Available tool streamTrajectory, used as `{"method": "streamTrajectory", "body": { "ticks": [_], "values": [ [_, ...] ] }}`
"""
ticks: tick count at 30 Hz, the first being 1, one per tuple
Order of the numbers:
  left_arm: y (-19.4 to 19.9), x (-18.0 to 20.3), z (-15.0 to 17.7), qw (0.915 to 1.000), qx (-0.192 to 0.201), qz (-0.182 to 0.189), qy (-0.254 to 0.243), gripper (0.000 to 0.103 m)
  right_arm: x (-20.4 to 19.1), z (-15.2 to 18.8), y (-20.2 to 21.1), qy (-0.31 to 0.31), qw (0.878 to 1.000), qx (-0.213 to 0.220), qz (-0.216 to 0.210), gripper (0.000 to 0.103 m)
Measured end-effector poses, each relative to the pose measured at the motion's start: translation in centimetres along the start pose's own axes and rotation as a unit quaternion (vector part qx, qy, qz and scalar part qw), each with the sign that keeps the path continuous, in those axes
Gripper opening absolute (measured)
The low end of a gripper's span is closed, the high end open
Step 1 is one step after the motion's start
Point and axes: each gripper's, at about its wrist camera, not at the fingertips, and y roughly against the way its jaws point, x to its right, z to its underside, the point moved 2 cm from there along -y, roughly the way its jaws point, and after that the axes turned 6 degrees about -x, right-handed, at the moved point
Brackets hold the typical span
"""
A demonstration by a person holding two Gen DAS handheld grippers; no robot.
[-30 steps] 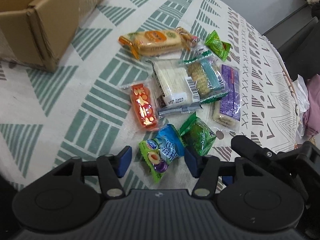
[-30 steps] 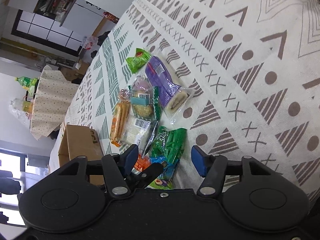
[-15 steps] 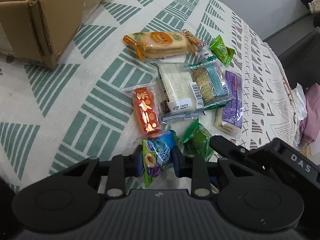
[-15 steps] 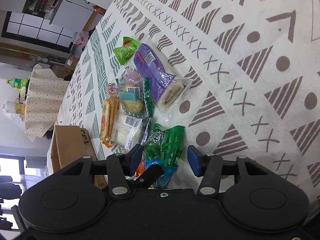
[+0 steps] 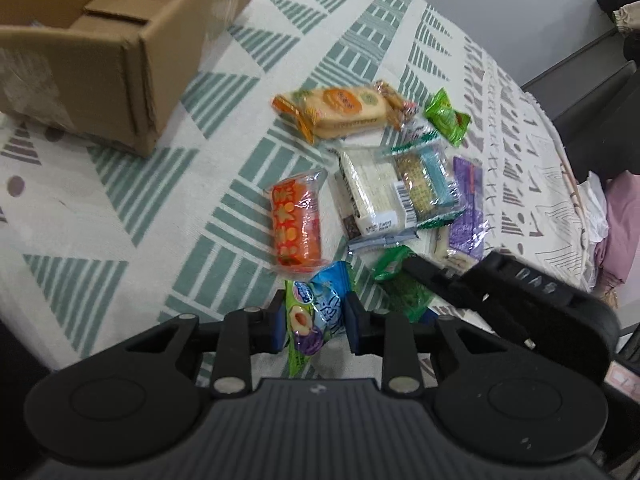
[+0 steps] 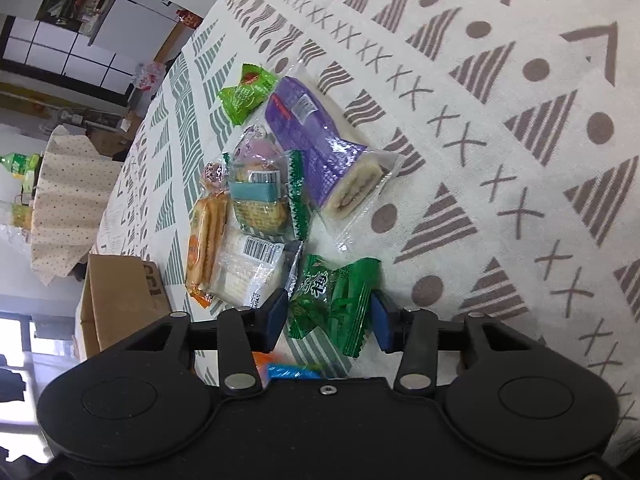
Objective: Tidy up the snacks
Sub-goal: 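Carry both candies over the box and open both tools to release them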
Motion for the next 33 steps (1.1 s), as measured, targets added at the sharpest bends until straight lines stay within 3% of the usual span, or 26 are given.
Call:
{"method": "streamTrajectory", "body": {
  "ticks": [7, 17, 33],
  "values": [
    [2.7, 0.0, -0.3, 0.9997, 0.024, 0.009, -0.004, 0.028, -0.5, 0.6, 1.6, 0.015, 1.000, 0.021, -0.018, 0.028],
    [7.4, -1.2, -1.2, 0.9973, 0.073, 0.005, 0.004, 0.028, -2.4, 1.1, 3.5, 0.046, 0.994, 0.042, -0.088, 0.026],
    [14.5, -4.3, -3.7, 0.9883, 0.151, -0.009, 0.013, 0.028, -7.3, 1.8, 4.8, 0.135, 0.970, 0.060, -0.194, 0.026]
  ]
}}
